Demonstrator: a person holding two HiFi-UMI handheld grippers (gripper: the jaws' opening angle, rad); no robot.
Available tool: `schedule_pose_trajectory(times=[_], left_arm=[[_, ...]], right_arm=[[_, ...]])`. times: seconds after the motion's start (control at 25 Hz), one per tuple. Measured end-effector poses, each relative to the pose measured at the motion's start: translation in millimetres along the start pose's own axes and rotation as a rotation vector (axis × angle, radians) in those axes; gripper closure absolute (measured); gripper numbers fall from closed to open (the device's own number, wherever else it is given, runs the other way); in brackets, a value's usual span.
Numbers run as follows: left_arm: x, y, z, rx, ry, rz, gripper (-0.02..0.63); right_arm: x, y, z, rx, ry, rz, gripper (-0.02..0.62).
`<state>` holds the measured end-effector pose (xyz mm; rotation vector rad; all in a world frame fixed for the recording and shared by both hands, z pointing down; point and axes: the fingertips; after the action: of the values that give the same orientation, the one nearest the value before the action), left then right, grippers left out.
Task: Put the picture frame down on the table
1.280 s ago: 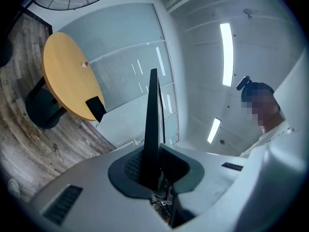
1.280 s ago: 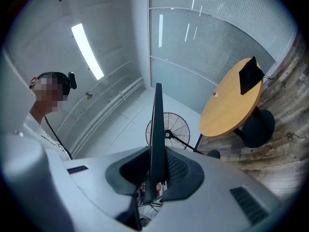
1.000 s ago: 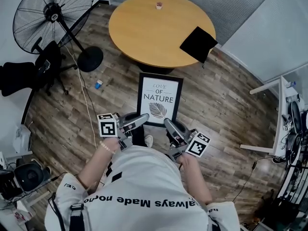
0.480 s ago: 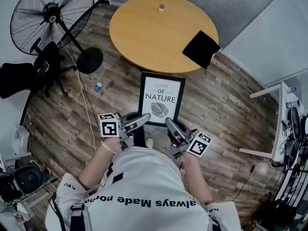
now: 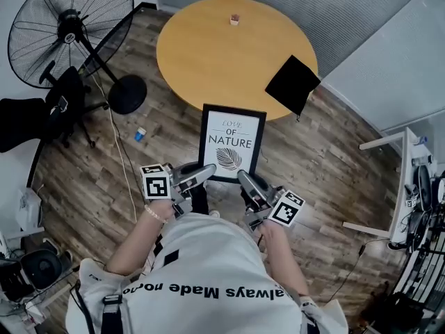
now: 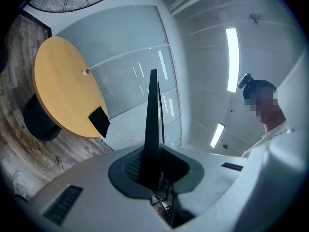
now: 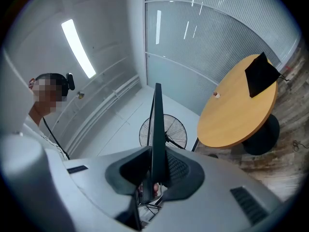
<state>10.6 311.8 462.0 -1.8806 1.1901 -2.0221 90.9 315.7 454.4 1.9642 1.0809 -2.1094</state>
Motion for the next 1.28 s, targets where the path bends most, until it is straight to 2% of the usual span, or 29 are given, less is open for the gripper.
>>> schedule_pose_trajectory(times=[0.68,0.92,1.28], left_arm=[[86.4,107.4,28.9,0.007,0.002,-0.012,0.555],[142.7,158.5,37.0,-0.006,0.016,-0.042,0.555],[154.2,172.6,32.1,0.011,0.024,-0.033,0.555]], right_arm=[[-48.7,83.7,101.2,-0.004,-0.038,0.013,0.509],[-82.9,122.3,160.7,0.011,-0.049,0.025,0.509],[-88.8,124.6,177.9,0.006,-0.055,0.032,0.509]])
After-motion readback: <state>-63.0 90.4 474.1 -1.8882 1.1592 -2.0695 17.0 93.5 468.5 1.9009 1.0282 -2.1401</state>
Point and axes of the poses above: the fingertips, and each gripper's own axes: z forward along the fingers, x to its left, y out of its top, and after that the axes turned 8 degrees about z, right-handed
